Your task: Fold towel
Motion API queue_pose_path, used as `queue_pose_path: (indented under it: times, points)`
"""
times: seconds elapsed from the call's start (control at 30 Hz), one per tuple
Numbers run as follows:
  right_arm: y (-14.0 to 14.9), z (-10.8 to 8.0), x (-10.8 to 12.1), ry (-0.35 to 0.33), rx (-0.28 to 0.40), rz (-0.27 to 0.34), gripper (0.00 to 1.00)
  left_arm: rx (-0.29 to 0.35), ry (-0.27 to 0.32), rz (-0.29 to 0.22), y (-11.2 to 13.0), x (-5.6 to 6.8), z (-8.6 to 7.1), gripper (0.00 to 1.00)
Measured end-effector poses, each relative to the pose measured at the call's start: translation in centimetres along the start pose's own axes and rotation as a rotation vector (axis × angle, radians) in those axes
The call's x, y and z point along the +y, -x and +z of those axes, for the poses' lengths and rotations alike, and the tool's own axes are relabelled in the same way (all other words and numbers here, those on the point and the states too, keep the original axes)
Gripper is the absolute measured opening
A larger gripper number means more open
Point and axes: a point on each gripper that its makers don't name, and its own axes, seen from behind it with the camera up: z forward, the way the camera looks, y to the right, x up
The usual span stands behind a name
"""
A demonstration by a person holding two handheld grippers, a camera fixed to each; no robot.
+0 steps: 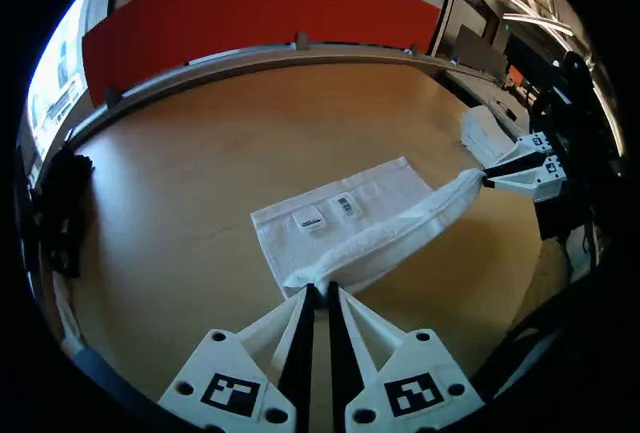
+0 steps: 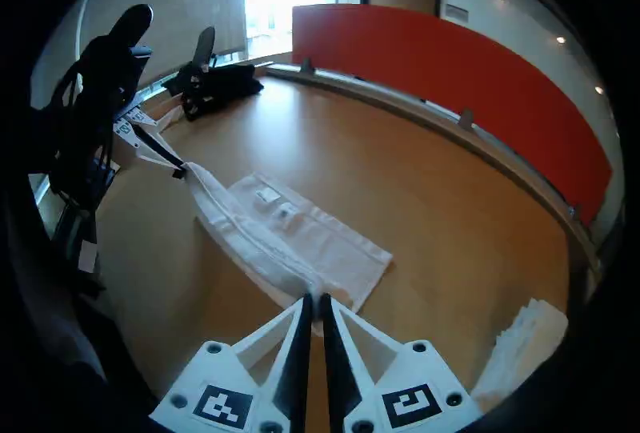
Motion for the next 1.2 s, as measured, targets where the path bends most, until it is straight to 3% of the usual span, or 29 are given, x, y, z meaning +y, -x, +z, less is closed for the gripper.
queue_pose_path:
  times: [0.5, 1.0, 1.2]
  points:
    - [1.1, 3.1, 1.6, -0.001, -0.055, 0.014, 0.09, -0.045, 0.004, 0.015, 1.0, -0.9, 3.8, 0.12]
    - [1.7, 6.2, 3.5, 0.011, -0.076, 0.038, 0.09, -0.033, -0.037, 0.030, -0.3, -2.6, 7.0, 0.13]
    - [1.3, 7.3, 4.9, 0.046, -0.070, 0.040, 0.15, -0.037, -0.068, 0.049, -0.7, -3.5, 8.0, 0.33]
